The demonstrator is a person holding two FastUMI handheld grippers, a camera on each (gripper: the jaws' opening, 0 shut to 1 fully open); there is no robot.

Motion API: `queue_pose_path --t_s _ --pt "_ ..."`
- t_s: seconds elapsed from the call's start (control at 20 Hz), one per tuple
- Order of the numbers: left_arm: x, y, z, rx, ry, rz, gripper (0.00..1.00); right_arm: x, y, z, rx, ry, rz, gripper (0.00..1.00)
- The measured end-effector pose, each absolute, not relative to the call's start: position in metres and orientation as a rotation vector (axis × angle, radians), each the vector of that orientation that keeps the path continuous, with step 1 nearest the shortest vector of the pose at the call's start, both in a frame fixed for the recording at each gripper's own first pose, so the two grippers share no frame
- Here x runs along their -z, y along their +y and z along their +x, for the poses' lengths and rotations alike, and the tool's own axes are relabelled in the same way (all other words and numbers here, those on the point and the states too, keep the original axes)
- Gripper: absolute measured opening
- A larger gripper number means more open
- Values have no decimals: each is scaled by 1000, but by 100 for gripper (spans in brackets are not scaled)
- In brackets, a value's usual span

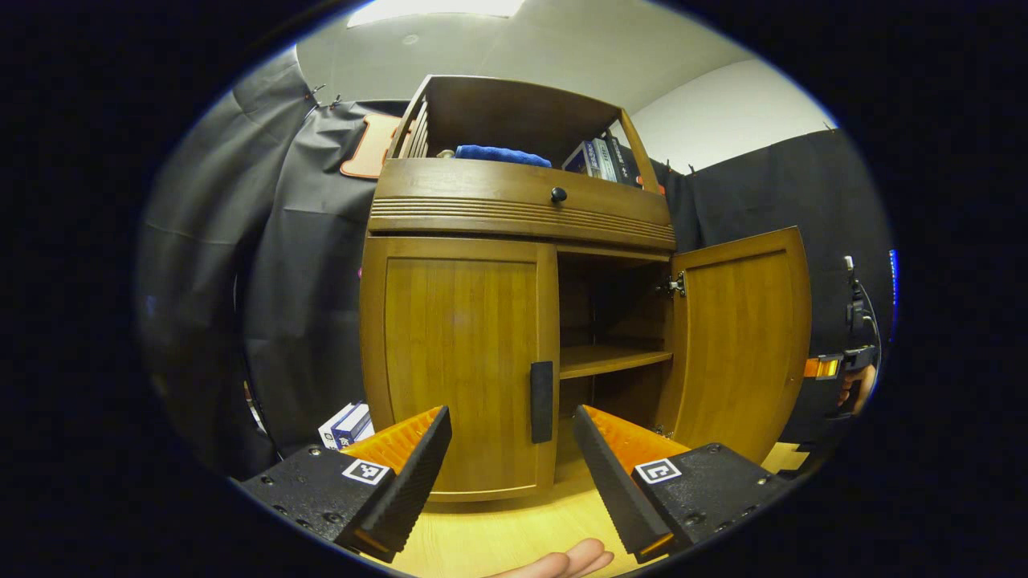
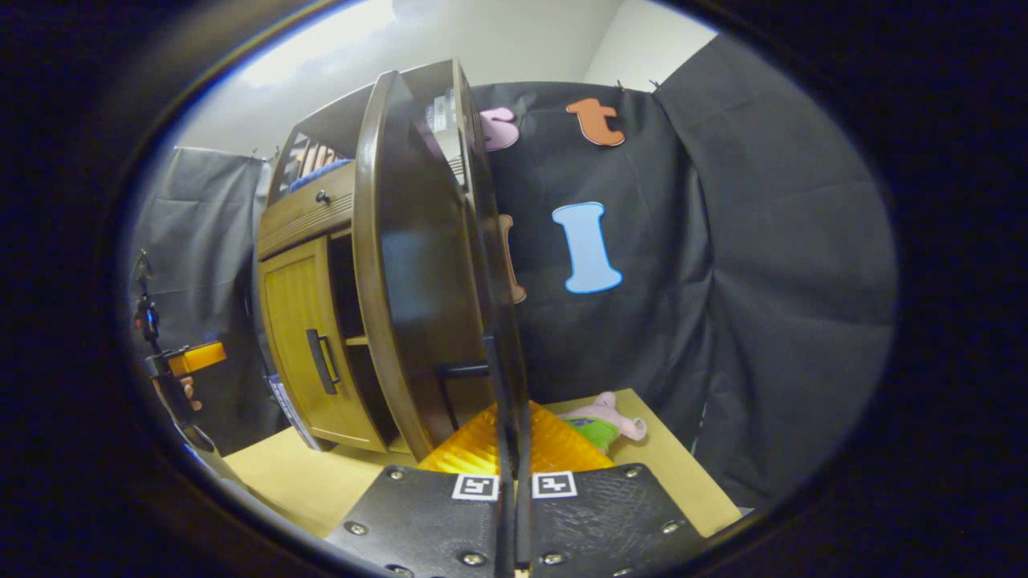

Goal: Open the right door of the double-door shoe cabinet with the right hand, and open the left door with the left hand.

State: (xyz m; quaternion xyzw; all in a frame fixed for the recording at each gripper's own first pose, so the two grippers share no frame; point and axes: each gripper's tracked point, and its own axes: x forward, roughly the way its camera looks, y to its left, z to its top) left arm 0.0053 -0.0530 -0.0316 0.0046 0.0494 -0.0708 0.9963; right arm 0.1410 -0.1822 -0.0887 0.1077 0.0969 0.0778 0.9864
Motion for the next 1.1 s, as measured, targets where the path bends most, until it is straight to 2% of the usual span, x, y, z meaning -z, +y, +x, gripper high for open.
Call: queue_pose_path --t_s 0.3,0.4,0.5,0.55,0.7,0.8,0.9,1.0,1.1 --pt "55 -69 23 147 145 38 93 88 -183 143 -167 211 144 1" --pt "62 -81 26 190 157 34 95 88 -182 143 -178 217 165 1" --pt "62 -84 36 176 142 -3 97 88 -182 142 -186 216 176 1" --pt "64 -84 43 159 152 -8 98 86 -185 139 -179 201 180 6" --pt "72 -90 72 134 175 -9 97 68 -189 121 -149 138 175 8" --pt "80 -95 94 127 189 -19 97 49 -205 103 -63 83 155 12" --pt "89 -105 115 148 196 -22 96 27 -209 78 -19 39 140 45" --pt "94 -107 136 144 181 2 93 18 -194 63 -28 5 98 71" --pt "95 -110 153 133 149 18 93 1 -191 28 17 -9 40 96"
